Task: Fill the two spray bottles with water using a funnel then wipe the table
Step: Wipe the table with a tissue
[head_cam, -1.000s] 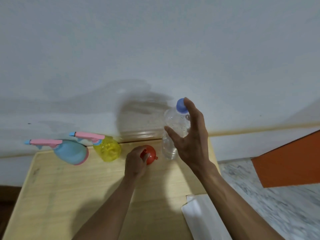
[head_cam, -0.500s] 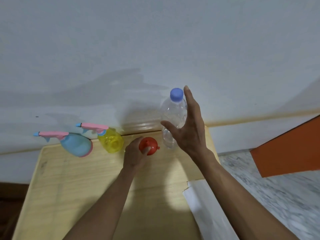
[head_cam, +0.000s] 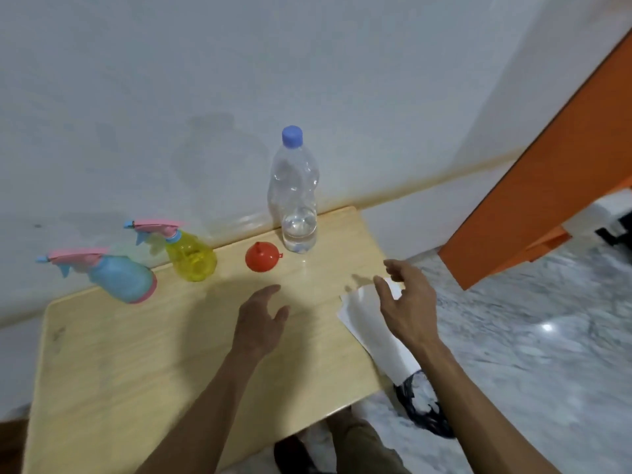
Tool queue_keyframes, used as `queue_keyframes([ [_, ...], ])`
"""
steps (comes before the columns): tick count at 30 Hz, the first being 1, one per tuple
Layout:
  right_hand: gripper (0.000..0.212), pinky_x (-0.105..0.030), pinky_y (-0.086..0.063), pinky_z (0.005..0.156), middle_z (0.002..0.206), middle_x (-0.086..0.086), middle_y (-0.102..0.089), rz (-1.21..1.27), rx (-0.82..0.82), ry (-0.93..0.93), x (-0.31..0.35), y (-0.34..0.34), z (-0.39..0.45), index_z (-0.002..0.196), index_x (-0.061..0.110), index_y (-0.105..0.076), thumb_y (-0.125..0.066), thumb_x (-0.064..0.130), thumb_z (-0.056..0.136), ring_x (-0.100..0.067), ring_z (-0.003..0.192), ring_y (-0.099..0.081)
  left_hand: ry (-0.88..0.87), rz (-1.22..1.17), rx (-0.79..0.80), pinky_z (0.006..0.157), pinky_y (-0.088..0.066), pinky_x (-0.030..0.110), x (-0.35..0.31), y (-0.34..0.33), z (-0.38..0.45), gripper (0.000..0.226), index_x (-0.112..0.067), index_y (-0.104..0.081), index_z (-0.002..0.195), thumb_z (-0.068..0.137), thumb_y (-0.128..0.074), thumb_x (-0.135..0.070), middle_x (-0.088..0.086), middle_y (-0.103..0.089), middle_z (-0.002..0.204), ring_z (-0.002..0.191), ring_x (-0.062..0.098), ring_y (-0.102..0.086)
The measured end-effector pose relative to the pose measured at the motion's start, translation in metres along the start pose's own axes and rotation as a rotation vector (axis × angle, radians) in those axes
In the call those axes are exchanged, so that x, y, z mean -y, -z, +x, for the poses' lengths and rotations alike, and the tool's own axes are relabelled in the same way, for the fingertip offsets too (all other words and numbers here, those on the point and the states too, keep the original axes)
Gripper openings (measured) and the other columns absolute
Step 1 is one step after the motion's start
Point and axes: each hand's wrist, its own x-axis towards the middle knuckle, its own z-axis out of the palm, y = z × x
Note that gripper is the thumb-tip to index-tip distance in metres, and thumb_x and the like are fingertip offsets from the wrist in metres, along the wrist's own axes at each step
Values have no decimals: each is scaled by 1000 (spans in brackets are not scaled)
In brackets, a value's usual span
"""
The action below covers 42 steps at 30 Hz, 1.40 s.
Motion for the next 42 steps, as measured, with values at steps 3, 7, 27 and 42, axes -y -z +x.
queue_keyframes([
  [3,29,-28,-42,87,117,-3,-71,-69,-29,-146,-42,14,-39,124,14,-67,-67,22,96,-19,105,-63,-73,33,73,109,-41,36,-8,-23,-20,46,-16,-61,134,90,-72,-23,8,-61,138,126,26,-58],
  [7,27,-33,-48,90,116,-5,-72,-153,-16,-285,-86,15,-68,121,12,-69,-67,23,96,-26,110,-63,-169,73,194,109,-35,27,-22,-55,-32,43,-15,-63,131,89,-72,-22,5,-62,138,127,24,-57],
  [27,17,-43,-48,72,90,0,-71,-427,-84,-174,-132,-23,-42,91,23,-77,-87,26,77,-33,88,-62,-560,386,290,102,-48,52,-74,-158,39,32,-14,-74,113,82,-79,-16,11,-64,134,127,36,-56],
  [42,10,-14,-46,79,84,26,-63,49,26,-248,-113,14,-35,94,23,-74,-79,20,87,-7,90,-60,-488,174,327,93,-43,36,-91,-118,32,11,-21,-64,88,89,-71,-29,-18,-62,84,78,-6,-52],
])
